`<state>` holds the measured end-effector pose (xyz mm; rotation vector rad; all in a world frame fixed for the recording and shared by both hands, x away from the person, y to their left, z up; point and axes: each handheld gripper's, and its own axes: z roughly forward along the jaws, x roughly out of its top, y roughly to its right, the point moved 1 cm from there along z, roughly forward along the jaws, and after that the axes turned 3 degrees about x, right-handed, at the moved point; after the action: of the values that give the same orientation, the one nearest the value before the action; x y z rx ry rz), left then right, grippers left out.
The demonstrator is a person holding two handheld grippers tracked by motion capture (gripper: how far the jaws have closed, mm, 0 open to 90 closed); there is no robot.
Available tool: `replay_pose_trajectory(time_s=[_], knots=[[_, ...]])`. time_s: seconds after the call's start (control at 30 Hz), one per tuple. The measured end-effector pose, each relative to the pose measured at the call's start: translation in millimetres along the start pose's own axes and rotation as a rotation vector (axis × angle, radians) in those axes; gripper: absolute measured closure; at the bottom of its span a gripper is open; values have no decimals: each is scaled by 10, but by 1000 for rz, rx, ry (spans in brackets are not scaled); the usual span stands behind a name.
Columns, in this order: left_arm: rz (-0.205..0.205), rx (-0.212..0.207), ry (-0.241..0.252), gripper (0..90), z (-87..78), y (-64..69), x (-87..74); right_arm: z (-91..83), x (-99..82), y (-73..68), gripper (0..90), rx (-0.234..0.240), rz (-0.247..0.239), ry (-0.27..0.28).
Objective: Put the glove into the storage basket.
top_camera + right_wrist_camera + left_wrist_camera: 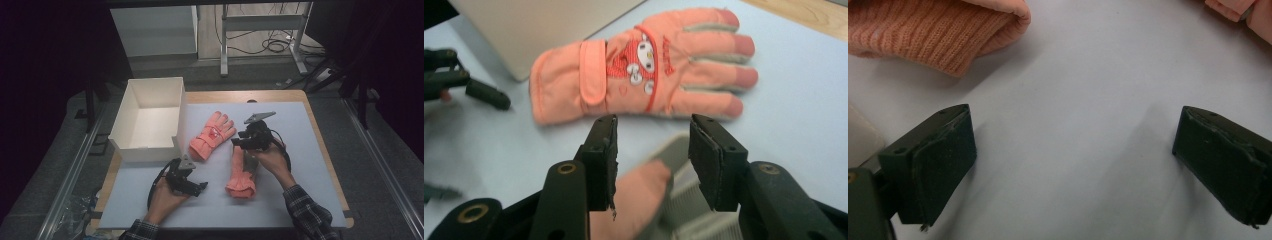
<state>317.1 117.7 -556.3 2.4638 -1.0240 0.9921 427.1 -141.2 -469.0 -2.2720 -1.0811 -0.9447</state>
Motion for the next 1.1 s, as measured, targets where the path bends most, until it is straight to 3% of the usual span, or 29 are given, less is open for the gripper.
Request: replay_pose_trajectory(time_s=[0.33,0.67,0.97,1.1], knots=[[2,0,-1,36,0,-2,0,332,270,-91,553,4,-19,-19],[0,0,-2,36,0,-1,-1,657,441,-98,536,-18,-2,-58],[-3,0,-1,36,0,1,0,996,492,-75,502,-84,29,-156],[-4,-1,0,36,0,2,0,1059,509,-92,573,-107,16,-199]])
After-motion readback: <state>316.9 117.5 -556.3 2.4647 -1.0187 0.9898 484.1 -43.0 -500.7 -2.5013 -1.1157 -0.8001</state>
